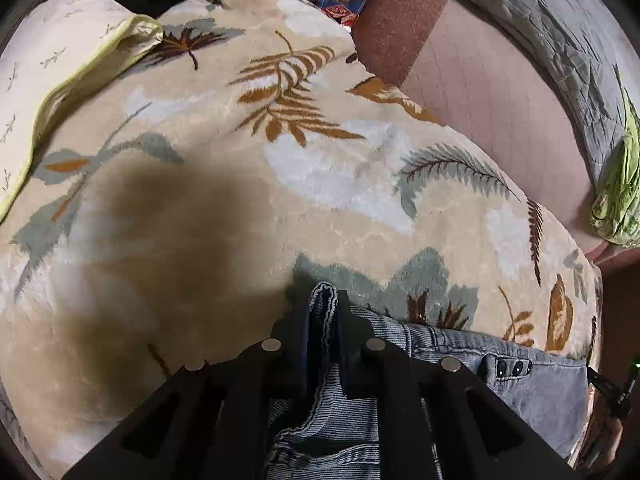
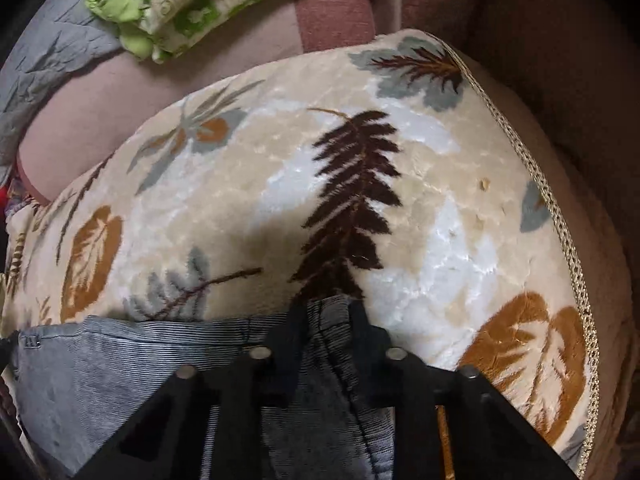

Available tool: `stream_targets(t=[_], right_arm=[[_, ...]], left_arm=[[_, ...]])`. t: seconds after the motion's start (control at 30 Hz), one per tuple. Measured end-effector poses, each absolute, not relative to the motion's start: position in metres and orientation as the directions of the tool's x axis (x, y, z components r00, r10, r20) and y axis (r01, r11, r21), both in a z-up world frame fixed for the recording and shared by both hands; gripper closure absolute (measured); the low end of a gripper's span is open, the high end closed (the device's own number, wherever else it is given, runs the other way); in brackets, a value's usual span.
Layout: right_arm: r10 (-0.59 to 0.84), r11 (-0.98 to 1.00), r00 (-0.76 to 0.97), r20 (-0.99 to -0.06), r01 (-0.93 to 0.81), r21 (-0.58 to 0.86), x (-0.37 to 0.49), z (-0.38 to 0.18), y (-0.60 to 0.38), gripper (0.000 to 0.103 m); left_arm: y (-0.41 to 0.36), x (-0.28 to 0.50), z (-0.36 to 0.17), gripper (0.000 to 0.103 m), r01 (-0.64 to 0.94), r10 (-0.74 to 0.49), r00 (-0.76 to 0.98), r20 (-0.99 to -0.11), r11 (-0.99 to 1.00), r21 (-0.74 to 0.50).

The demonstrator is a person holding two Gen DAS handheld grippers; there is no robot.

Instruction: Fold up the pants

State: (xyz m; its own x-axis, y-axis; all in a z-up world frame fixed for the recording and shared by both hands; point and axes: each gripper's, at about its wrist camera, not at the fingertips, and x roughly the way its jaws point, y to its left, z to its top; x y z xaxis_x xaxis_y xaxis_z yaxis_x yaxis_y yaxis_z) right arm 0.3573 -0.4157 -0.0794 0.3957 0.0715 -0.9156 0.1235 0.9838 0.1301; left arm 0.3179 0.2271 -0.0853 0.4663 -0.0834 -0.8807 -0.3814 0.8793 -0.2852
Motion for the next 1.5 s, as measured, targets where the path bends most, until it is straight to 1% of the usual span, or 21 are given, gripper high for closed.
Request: stream_targets(t=[0.27,0.47,0.63,0.7,0.77,0.83,0.87,0.9,0.97,1.0,1.07,1.1,1.13,1.2,1.23,1.27,1.3,1.33,1.37,1.43,1.5], right_arm=[[0.065,0.978,0.489,-0.87,0.143,0.153,0.336,-0.038,-0.421,0.084],[0.104,0.969,0.576,-0.811,0.125,0.213,0.305,0.012,-0.419,0.084],[0.171,0.954,0.663,-0.729,0.075,0.292,0.247,0.061,-0.429,0.084],[0.195,0.946,0.689,-0.698,0.055,0.319,0.213,0.073,-0.436,0.084],[0.22,0.937,0.71,-0.669,0.038,0.348,0.178,0.078,-0.443,0.084],[0.252,0.926,0.723,-0.643,0.013,0.377,0.131,0.073,-0.451,0.084],[0.27,0.922,0.721,-0.638,-0.002,0.388,0.109,0.065,-0.454,0.083],[0.299,0.916,0.702,-0.646,-0.022,0.401,0.086,0.051,-0.455,0.081],[0.356,0.903,0.621,-0.699,-0.034,0.429,0.052,0.014,-0.457,0.08],[0.365,0.899,0.588,-0.721,-0.021,0.438,0.037,-0.002,-0.459,0.079],[0.367,0.889,0.536,-0.761,0.039,0.456,0.004,-0.035,-0.469,0.077],[0.353,0.885,0.522,-0.776,0.082,0.458,-0.008,-0.045,-0.476,0.069],[0.329,0.878,0.518,-0.789,0.14,0.458,-0.019,-0.052,-0.484,0.053],[0.33,0.842,0.551,-0.766,0.195,0.503,-0.032,-0.05,-0.496,0.043],[0.329,0.821,0.578,-0.747,0.217,0.529,-0.037,-0.044,-0.499,0.041],[0.34,0.798,0.597,-0.726,0.226,0.559,-0.039,-0.038,-0.499,0.041],[0.357,0.782,0.601,-0.715,0.226,0.581,-0.039,-0.035,-0.497,0.041],[0.397,0.756,0.587,-0.706,0.227,0.614,-0.036,-0.034,-0.489,0.041],[0.41,0.75,0.574,-0.709,0.229,0.62,-0.032,-0.035,-0.485,0.041],[0.397,0.764,0.532,-0.748,0.261,0.59,-0.024,-0.041,-0.469,0.041],[0.372,0.773,0.5,-0.782,0.298,0.559,-0.016,-0.052,-0.46,0.041]], left_arm=[[0.233,0.301,-0.046,0.094,-0.329,-0.156,0.564,-0.811,0.858,-0.394],[0.229,0.254,0.011,0.094,-0.228,-0.224,0.663,-0.714,0.848,-0.478],[0.233,0.177,0.063,0.094,-0.121,-0.273,0.74,-0.615,0.845,-0.521],[0.233,0.132,0.076,0.094,-0.09,-0.291,0.76,-0.582,0.839,-0.536],[0.233,0.094,0.081,0.094,-0.069,-0.307,0.761,-0.571,0.837,-0.543],[0.233,0.05,0.074,0.094,-0.052,-0.332,0.751,-0.571,0.833,-0.551],[0.232,0.036,0.068,0.093,-0.038,-0.354,0.73,-0.584,0.833,-0.552],[0.232,0.02,0.056,0.093,-0.042,-0.357,0.704,-0.614,0.842,-0.538],[0.236,-0.003,0.034,0.092,-0.084,-0.345,0.65,-0.678,0.853,-0.514],[0.241,-0.014,0.02,0.092,-0.121,-0.33,0.619,-0.713,0.857,-0.502],[0.247,-0.026,0.011,0.091,-0.171,-0.277,0.603,-0.748,0.871,-0.461],[0.249,-0.03,0.011,0.091,-0.205,-0.21,0.597,-0.774,0.893,-0.401],[0.248,-0.03,0.013,0.091,-0.219,-0.175,0.6,-0.781,0.903,-0.371],[0.241,-0.029,0.021,0.089,-0.196,-0.177,0.615,-0.768,0.909,-0.367],[0.232,-0.028,0.028,0.085,-0.173,-0.183,0.632,-0.753,0.914,-0.367],[0.224,-0.028,0.032,0.075,-0.152,-0.183,0.648,-0.74,0.92,-0.36],[0.209,-0.027,0.038,0.069,-0.111,-0.189,0.668,-0.72,0.931,-0.348],[0.198,-0.027,0.041,0.056,-0.082,-0.197,0.68,-0.707,0.937,-0.34],[0.186,-0.026,0.042,0.047,-0.061,-0.201,0.69,-0.695,0.941,-0.332],[0.158,-0.018,0.036,0.047,-0.022,-0.211,0.689,-0.693,0.95,-0.311],[0.134,-0.008,0.02,0.047,-0.007,-0.189,0.677,-0.711,0.965,-0.262]])
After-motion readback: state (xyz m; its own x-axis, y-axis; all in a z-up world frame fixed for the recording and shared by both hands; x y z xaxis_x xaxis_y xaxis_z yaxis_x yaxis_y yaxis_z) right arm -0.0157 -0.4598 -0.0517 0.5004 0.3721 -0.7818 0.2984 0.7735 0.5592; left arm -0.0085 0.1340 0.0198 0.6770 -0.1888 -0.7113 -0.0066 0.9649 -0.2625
